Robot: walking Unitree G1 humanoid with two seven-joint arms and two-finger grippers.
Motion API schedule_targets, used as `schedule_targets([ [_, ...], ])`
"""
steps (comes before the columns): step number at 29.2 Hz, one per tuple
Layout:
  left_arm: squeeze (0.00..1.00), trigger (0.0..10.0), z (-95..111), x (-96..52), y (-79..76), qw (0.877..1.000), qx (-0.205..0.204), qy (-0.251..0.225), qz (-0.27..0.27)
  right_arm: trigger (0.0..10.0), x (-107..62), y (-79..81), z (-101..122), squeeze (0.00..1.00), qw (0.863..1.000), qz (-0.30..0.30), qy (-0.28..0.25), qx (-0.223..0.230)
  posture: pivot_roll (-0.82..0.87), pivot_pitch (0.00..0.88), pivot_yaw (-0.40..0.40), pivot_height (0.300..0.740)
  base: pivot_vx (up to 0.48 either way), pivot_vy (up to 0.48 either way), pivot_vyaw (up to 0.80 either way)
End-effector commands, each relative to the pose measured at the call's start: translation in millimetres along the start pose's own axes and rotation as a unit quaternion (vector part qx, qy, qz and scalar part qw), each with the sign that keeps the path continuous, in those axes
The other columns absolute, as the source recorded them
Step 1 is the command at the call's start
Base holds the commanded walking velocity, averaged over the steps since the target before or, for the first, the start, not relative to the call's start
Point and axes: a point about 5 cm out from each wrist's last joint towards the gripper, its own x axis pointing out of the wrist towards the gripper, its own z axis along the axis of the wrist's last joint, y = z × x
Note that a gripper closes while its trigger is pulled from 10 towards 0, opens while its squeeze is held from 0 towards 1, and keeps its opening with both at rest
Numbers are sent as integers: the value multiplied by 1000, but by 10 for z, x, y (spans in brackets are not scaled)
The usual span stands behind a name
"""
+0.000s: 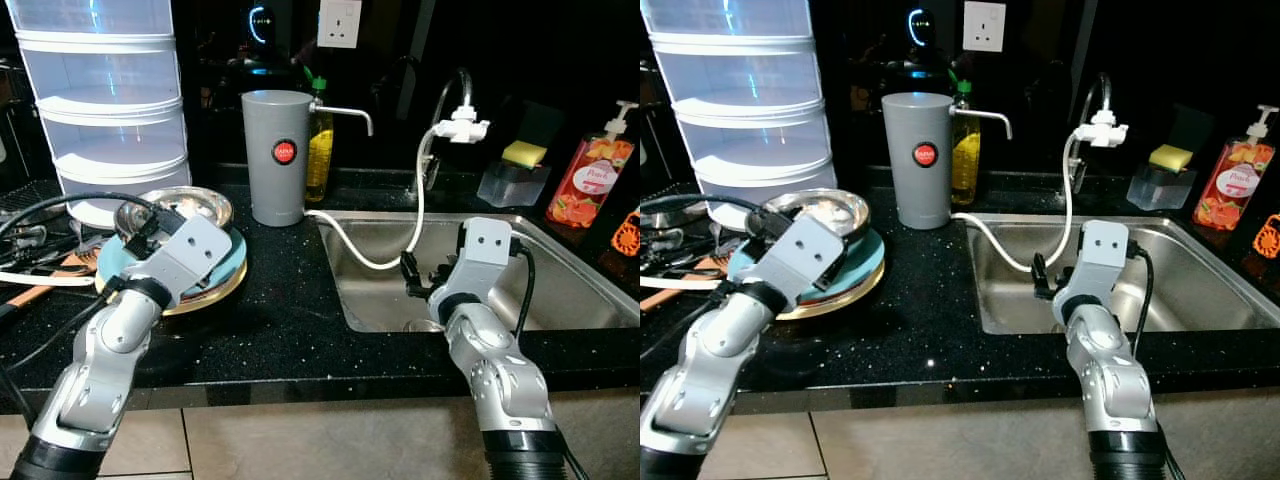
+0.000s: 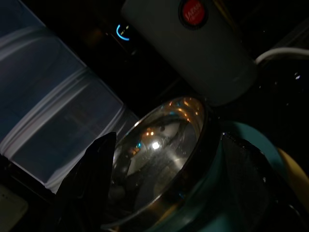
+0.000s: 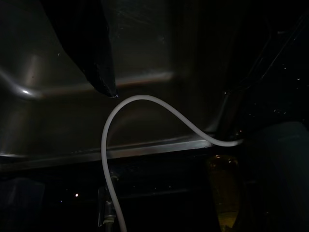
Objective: Kitchen organization
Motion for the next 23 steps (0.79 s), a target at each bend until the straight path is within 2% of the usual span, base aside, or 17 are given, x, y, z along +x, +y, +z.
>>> schedule_targets([
  [1,0,10000,-34,-16,36,1000,12,5,-1,10000,6,-58,-17,0,1000,-11,2,0,120,0,-59,740,0,0,0],
  [2,0,10000,-24,-10,33,1000,-12,4,4,10000,12,-51,-15,0,1000,-10,1,0,120,0,-59,740,0,0,0],
  [5,0,10000,-13,-10,17,999,-36,2,6,10000,13,-42,-21,0,1000,-9,1,0,122,0,-58,740,0,0,0],
  [6,0,10000,8,-13,35,997,-80,-3,18,10000,10,-39,-23,0,1000,-8,1,0,122,0,-62,740,0,0,0],
  [7,0,10000,9,-11,56,995,-98,-2,30,10000,10,-39,-24,0,1000,-8,1,0,122,0,-62,740,0,0,0],
  [9,0,10000,9,-10,70,993,-110,-2,37,10000,10,-39,-24,0,1000,-8,1,1,122,0,-62,740,0,0,0],
  [11,0,10000,-37,1,107,988,-127,16,88,10000,12,-40,-32,0,1000,-8,2,0,122,0,-62,740,0,0,0],
  [12,0,10000,-37,-9,68,991,-100,16,88,10000,14,-39,-32,0,1000,-8,2,0,130,0,-63,740,0,0,0],
  [13,0,10000,-37,-9,68,991,-100,16,88,10000,14,-39,-32,0,1000,-8,2,0,130,0,-63,740,0,0,0],
  [14,0,10000,-44,-29,2,995,-62,15,76,10000,18,-42,-21,0,1000,-8,0,1,128,0,-64,740,0,0,0],
  [15,0,10000,-53,-36,-14,996,-51,15,69,10000,18,-44,-18,0,1000,-9,-1,1,129,0,-63,740,0,0,0],
  [20,0,10000,-88,-42,5,997,-54,22,58,10000,17,-57,-24,0,1000,-11,-1,0,131,0,-64,740,0,0,0],
  [22,0,10000,-135,-40,62,990,-115,40,72,10000,15,-63,-24,0,1000,-11,-1,0,132,0,-64,740,0,0,0],
  [23,0,10000,-164,-33,67,983,-159,54,74,10000,17,-69,-17,0,1000,-12,-1,-1,131,0,-65,740,0,0,0],
])
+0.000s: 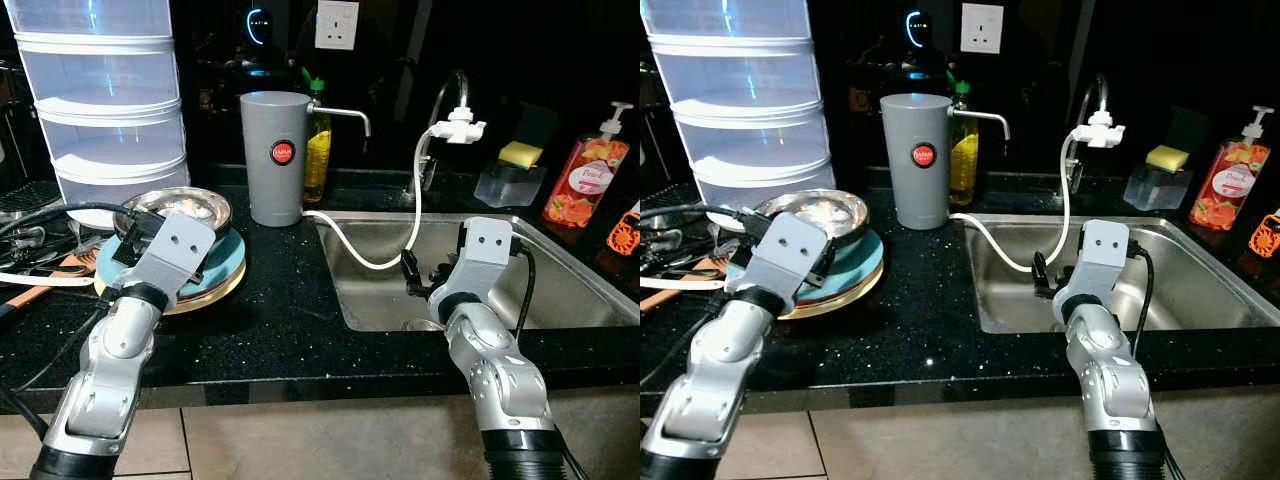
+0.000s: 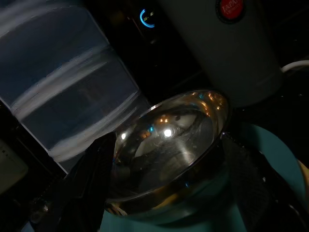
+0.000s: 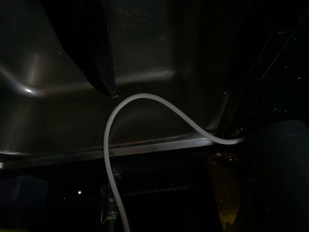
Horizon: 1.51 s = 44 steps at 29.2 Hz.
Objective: Kitchen organization
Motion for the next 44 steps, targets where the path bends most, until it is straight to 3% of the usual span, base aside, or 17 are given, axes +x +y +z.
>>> schedule_targets([
  [1,0,10000,-60,12,13,998,-63,30,1,10000,11,-65,-9,0,1000,-11,1,-1,131,0,-65,740,0,0,0],
  [5,0,10000,-100,28,11,993,-100,50,-34,10000,12,-77,4,0,1000,-13,0,-1,127,0,-68,740,0,0,0],
  [7,0,10000,-102,58,144,989,-130,44,-51,10000,1,-74,2,0,1000,-13,0,-3,122,0,-71,740,0,0,0],
  [11,0,10000,-187,136,311,994,-99,46,-32,10000,5,-77,-7,0,1000,-13,2,-2,127,0,-73,740,0,0,0],
  [12,0,10000,-265,185,316,995,-79,53,-31,10000,8,-62,-17,0,1000,-11,3,-2,125,0,-72,740,0,0,0],
  [15,0,10000,-327,235,312,995,-73,59,-27,10000,10,-35,-17,0,1000,-8,3,0,121,0,-73,740,0,0,0],
  [20,0,10000,-368,323,342,989,-127,55,-47,10000,23,-21,-12,0,1000,-6,3,0,115,0,-78,740,0,0,0],
  [23,0,10000,-375,367,350,988,-127,51,-65,10000,21,-26,-13,0,1000,-6,3,0,113,0,-77,740,0,0,0],
  [26,0,10000,-304,400,285,989,-93,35,-107,10000,11,-30,-13,0,1000,-6,3,0,110,0,-77,740,0,0,0],
  [27,0,10000,-130,367,95,982,-78,-8,-174,10000,3,-41,-12,0,1000,-9,3,-1,104,0,-70,740,0,0,0],
  [28,0,10000,-130,367,95,982,-78,-8,-174,10000,3,-41,-12,0,1000,-9,3,-1,104,0,-70,740,0,0,0],
  [30,0,10000,102,272,-254,964,-66,-59,-250,10000,-9,-48,-14,0,1000,-12,2,-1,97,0,-64,740,0,0,0],
  [36,0,10000,190,265,-406,960,-51,-67,-266,10000,-8,-47,-17,0,1000,-13,2,0,96,0,-60,740,0,0,0],
  [38,0,10000,182,356,-251,975,-57,-48,-211,10000,-10,-49,-16,0,1000,-14,2,0,96,0,-58,740,0,0,0],
  [41,0,10000,216,399,22,986,-70,-45,-147,10000,-24,-59,-31,0,1000,-16,4,1,104,0,-59,740,0,0,0],
  [42,0,10000,216,399,22,986,-70,-45,-147,10000,-24,-59,-31,0,1000,-16,4,1,104,0,-59,740,0,0,0],
  [44,0,10000,204,418,151,986,-120,-28,-112,10000,-27,-51,-41,0,1000,-15,5,1,104,0,-59,740,0,0,0],
])
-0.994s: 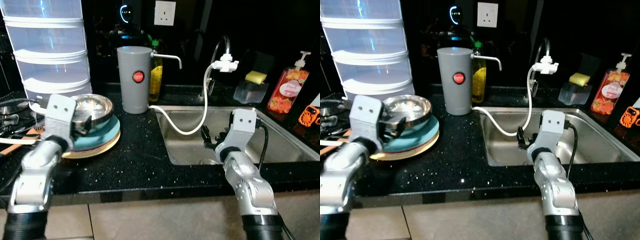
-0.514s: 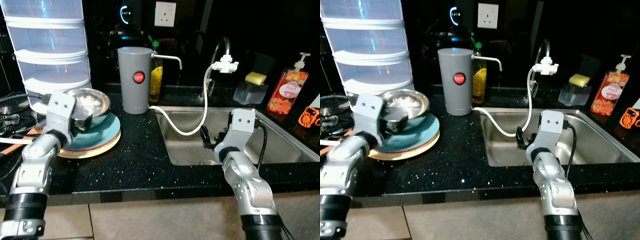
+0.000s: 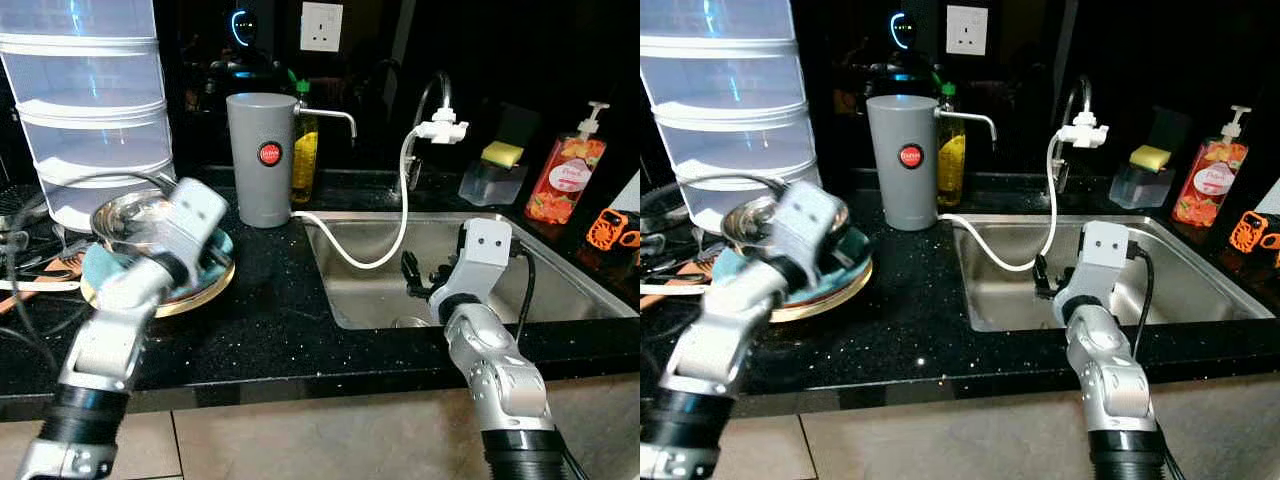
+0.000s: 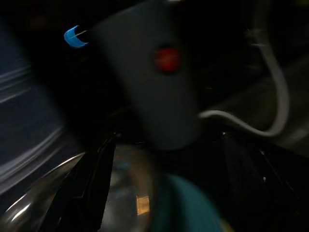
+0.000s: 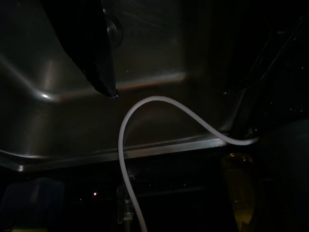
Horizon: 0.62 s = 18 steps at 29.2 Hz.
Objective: Kitchen organization
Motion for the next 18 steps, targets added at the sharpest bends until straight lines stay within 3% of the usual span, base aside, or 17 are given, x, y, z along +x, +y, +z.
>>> schedule_targets([
  [1,0,10000,5,-11,116,998,-58,11,33,10000,-19,-32,1,0,1000,-8,-2,1,104,0,-59,740,0,0,0],
  [4,0,10000,-33,-30,99,986,-162,30,15,10000,-13,-19,3,0,1000,-5,-2,2,104,0,-59,740,0,0,0],
  [6,0,10000,-109,-58,25,982,-182,44,-11,10000,-12,-14,1,0,1000,-3,-2,2,117,0,-60,740,0,0,0],
  [12,0,10000,-383,-144,49,980,-171,105,-10,10000,-10,-11,2,0,1000,-2,-2,2,119,0,-61,740,0,0,0],
  [15,0,10000,-494,-177,84,980,-146,137,-11,10000,-10,-8,-1,0,1000,-1,-2,1,118,0,-61,740,0,0,0],
  [18,0,10000,-627,-231,261,977,-108,184,9,10000,-16,3,-4,0,1000,1,-2,1,115,0,-57,740,0,0,0],
])
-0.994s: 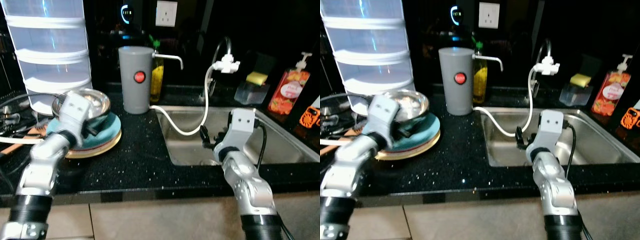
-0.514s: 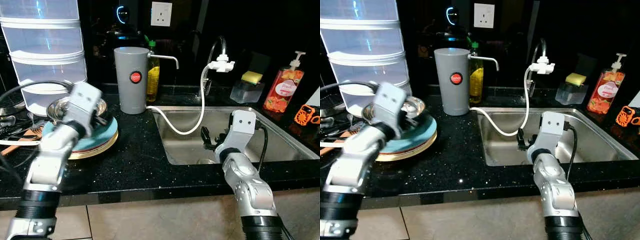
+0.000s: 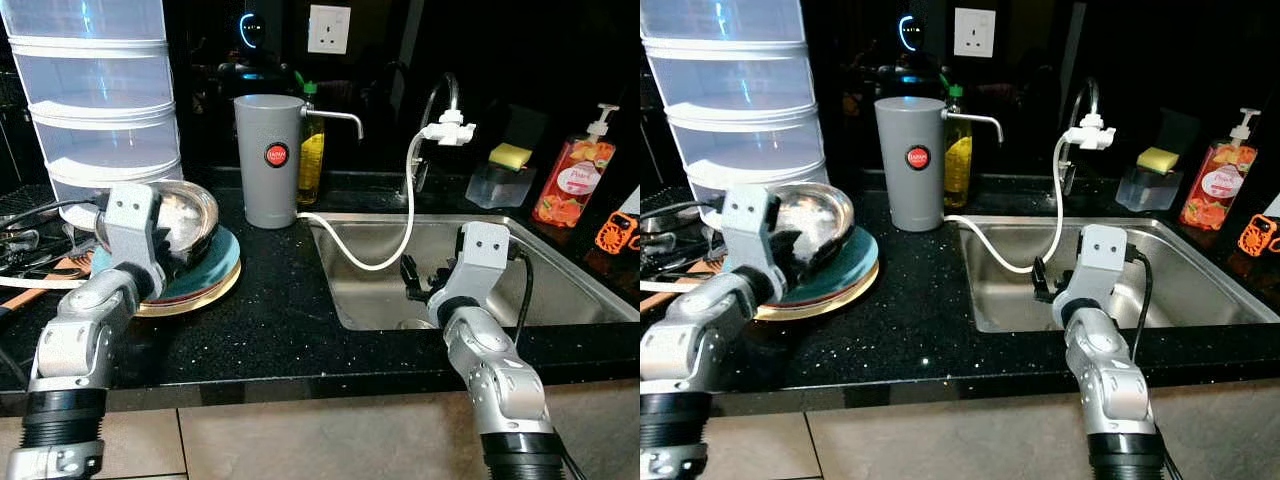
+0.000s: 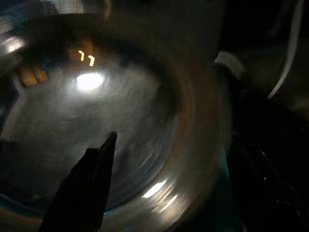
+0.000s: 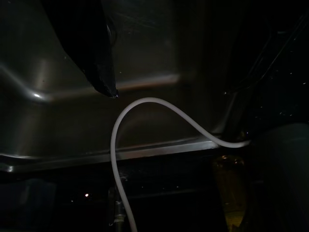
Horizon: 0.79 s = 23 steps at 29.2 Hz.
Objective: Kitchen organization
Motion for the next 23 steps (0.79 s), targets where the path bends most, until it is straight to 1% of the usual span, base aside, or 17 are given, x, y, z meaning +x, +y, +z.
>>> schedule_targets([
  [1,0,10000,-98,-31,142,999,17,37,18,10000,-13,-18,10,0,1000,-4,-4,1,115,0,-57,740,0,0,0],
  [2,0,10000,-98,-31,142,999,17,37,18,10000,-13,-18,10,0,1000,-4,-4,1,115,0,-57,740,0,0,0],
  [3,0,10000,-104,-49,193,998,26,44,23,10000,-15,-22,12,0,1000,-5,-5,1,113,0,-56,740,0,0,0],
  [4,0,9647,-115,-72,241,997,45,53,25,10000,-15,-30,13,0,1000,-6,-5,1,113,0,-55,740,0,0,0],
  [5,0,9647,-122,-89,269,996,59,59,26,10000,-17,-35,15,0,1000,-7,-5,1,114,0,-54,740,0,0,0],
  [6,0,9647,-122,-89,269,996,59,59,26,10000,-17,-35,15,0,1000,-7,-5,1,114,0,-54,740,0,0,0],
  [7,0,3882,-153,-108,326,993,81,73,34,10000,-17,-45,15,0,1000,-8,-6,1,114,0,-53,740,0,0,0],
  [9,0,3882,-153,-108,326,993,81,73,34,10000,-17,-45,15,0,1000,-8,-6,1,114,0,-53,740,0,0,0],
  [10,0,3882,-164,-111,343,992,89,78,39,10000,-17,-47,15,0,1000,-9,-6,1,114,0,-53,740,0,0,0],
  [11,0,0,-165,-111,358,992,93,78,45,10000,-18,-48,15,0,1000,-9,-6,1,115,0,-52,740,0,0,0],
  [12,0,0,-150,-107,365,990,112,71,52,10000,-19,-45,11,0,1000,-9,-5,1,116,0,-54,740,0,0,0],
  [14,0,0,-145,-97,332,988,135,62,53,10000,-18,-38,8,0,1000,-9,-5,2,115,0,-55,740,0,0,0],
  [15,0,0,-145,-97,332,988,135,62,53,10000,-18,-38,8,0,1000,-9,-5,2,115,0,-55,740,0,0,0],
  [17,0,0,-150,-90,305,984,158,56,51,10000,-19,-36,8,0,1000,-9,-5,2,115,0,-55,740,0,0,0],
  [18,0,0,-153,-85,264,981,182,55,47,10000,-19,-35,11,0,1000,-8,-5,2,114,0,-56,740,0,0,0],
  [22,0,0,-142,-78,188,974,220,39,42,10000,-17,-39,9,0,1000,-9,-4,2,112,1,-57,740,0,0,0],
  [23,0,0,-142,-78,188,974,220,39,42,10000,-17,-39,9,0,1000,-9,-4,2,112,1,-57,740,0,0,0],
])
